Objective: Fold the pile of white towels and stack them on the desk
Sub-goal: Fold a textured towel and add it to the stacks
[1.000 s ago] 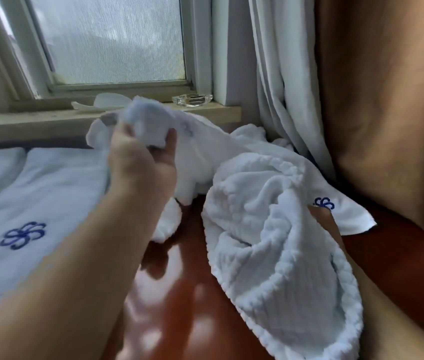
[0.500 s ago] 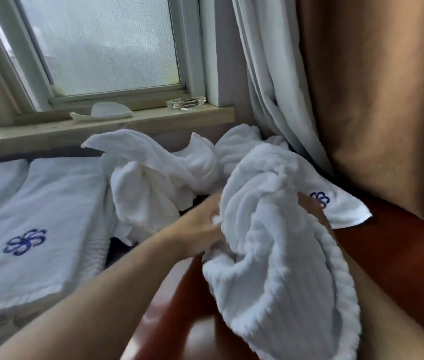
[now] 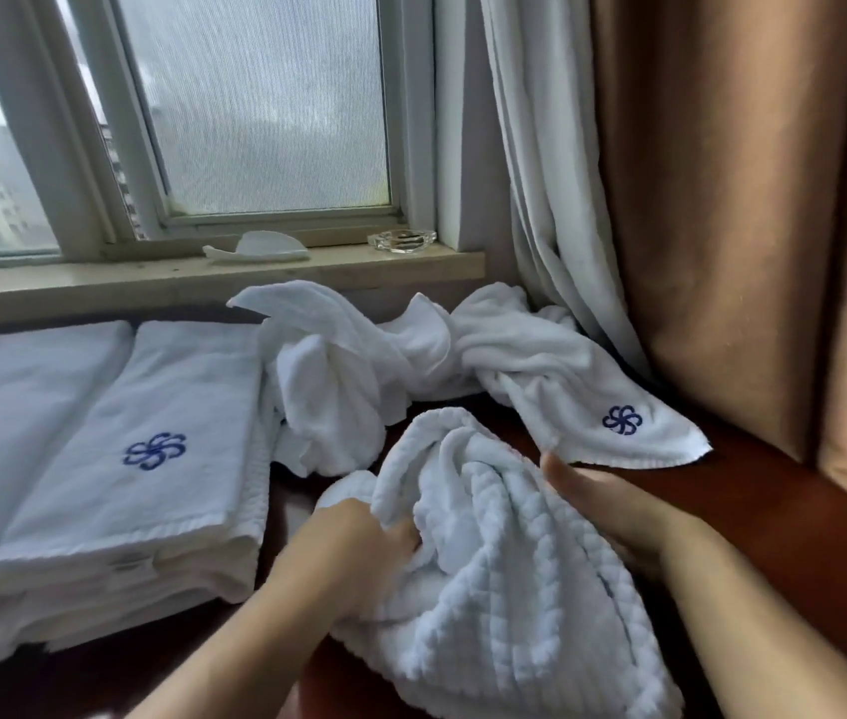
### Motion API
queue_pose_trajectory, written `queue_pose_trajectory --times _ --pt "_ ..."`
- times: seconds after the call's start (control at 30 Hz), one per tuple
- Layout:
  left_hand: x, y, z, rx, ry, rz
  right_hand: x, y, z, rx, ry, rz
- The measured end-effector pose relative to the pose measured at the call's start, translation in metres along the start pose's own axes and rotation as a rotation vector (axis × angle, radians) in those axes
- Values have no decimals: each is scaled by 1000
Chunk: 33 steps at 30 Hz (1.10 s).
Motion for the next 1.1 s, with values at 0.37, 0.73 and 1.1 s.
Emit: queue_pose_trajectory --times 0.37,0.73,1.1 --pt "-89 -15 -2 -361 312 288 -80 93 13 -539 -33 -100" --pt "-135 -75 -14 -259 377 -35 -132 64 72 -738 -213 -429" --pt "-156 -269 -63 -116 525 -923 -229 16 217 -615 -669 -1254"
Point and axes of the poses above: each hand's wrist, its own x-axis towards the middle knuckle, its own y-axis out of the palm, z = x × y, the point moved 6 cm from there along x, towards the middle knuckle, and after that the axes turned 10 degrees about y, right-handed, at the moved point
